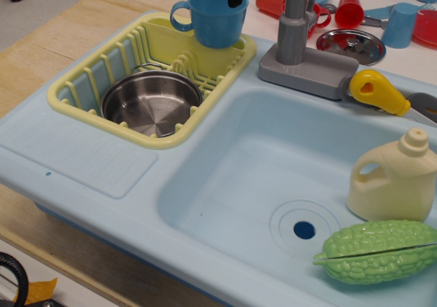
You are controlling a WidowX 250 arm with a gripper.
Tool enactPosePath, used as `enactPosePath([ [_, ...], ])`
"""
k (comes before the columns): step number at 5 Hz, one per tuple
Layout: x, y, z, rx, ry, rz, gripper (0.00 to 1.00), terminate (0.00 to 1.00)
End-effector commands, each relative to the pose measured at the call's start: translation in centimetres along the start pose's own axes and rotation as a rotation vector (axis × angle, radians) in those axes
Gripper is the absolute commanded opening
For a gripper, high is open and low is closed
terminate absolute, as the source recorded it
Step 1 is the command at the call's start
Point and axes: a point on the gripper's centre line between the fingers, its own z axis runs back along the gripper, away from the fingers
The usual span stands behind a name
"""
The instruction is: Put cup into pot or pan
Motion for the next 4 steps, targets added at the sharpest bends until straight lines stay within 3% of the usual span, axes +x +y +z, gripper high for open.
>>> enactPosePath([
  [1, 0.0, 0.0, 0.0, 0.000, 0.000, 0.000, 1.00, 0.00],
  [4, 0.9, -1.3, -0.5, -0.057, -0.021, -0.126, 1.00, 0.00],
])
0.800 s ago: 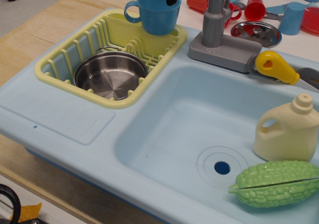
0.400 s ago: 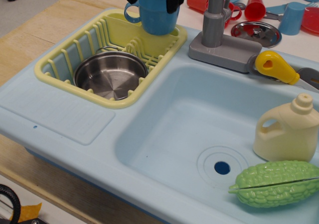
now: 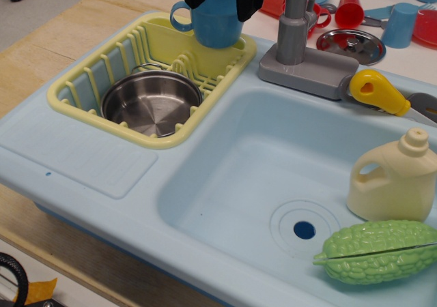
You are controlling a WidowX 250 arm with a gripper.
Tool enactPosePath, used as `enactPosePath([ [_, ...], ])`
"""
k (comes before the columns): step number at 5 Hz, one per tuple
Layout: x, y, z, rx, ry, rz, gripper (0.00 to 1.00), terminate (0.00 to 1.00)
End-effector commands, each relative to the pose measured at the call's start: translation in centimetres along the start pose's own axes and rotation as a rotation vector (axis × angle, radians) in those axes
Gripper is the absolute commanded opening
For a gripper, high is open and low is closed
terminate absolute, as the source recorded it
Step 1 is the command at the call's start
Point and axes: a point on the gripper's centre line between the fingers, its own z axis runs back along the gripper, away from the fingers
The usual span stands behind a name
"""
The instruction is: Put cup into pot or pan
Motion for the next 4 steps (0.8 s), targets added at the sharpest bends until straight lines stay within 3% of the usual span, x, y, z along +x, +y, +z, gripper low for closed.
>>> enactPosePath([
  [1, 1.2, -0.4, 0.5, -0.015, -0.035, -0.057, 1.00, 0.00],
  [3, 1.5, 0.0, -1.2, -0.055, -0.022, -0.055, 1.00, 0.00],
  [4, 1.0, 0.3, -2.2, -0.071, -0.008, -0.005, 0.00, 0.00],
])
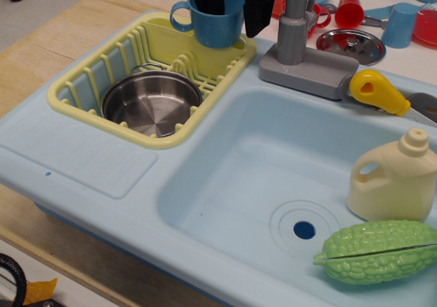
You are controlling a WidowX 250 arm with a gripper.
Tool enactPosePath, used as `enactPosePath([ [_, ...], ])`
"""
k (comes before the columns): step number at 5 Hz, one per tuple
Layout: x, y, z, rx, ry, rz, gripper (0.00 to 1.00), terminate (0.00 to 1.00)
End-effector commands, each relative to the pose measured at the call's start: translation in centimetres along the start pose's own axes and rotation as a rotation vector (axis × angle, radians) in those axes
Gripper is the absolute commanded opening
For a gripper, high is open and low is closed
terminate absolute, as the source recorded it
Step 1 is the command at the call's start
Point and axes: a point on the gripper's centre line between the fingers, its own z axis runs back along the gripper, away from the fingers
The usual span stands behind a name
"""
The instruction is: Put cup into pot or pan
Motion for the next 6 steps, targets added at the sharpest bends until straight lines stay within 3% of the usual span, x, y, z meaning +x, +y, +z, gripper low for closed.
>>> enactPosePath([
  [1, -0.4, 0.6, 0.4, 0.008, -0.017, 0.044, 0.00, 0.00],
  [4, -3.7, 1.6, 2.6, 0.124, -0.022, 0.183, 0.00, 0.00],
  [6, -7.3, 3.1, 1.2, 0.113, 0.047, 0.317, 0.00, 0.00],
])
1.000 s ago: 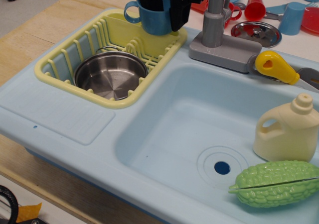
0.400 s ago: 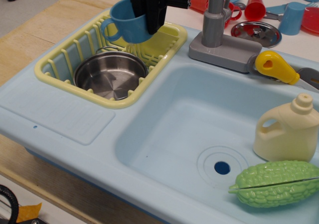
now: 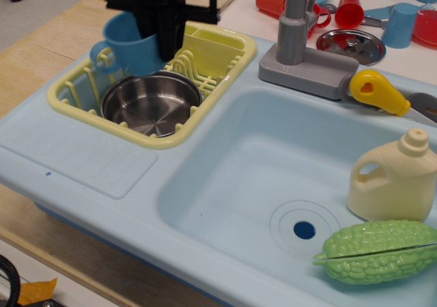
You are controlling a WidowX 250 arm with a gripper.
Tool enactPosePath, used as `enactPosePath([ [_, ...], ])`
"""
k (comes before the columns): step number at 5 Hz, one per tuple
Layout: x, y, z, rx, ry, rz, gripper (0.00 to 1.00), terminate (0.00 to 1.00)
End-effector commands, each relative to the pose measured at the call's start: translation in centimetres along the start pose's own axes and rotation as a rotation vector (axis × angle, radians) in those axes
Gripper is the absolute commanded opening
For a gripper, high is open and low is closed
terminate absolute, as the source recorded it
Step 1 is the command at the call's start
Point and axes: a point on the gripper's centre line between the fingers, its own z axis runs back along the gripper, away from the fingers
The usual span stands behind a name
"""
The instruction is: Put cup into pot or pan
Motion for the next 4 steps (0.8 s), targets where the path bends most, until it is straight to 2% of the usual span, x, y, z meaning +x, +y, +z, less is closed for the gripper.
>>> enactPosePath([
  [1, -0.70, 0.46, -0.08, -0.032, -0.001, 0.038, 1.00, 0.00],
  [3, -0.30, 0.24, -0.31, -0.052, 0.003, 0.006, 1.00, 0.00],
  [4, -0.30, 0.24, -0.31, -0.052, 0.003, 0.006, 1.00, 1.00],
])
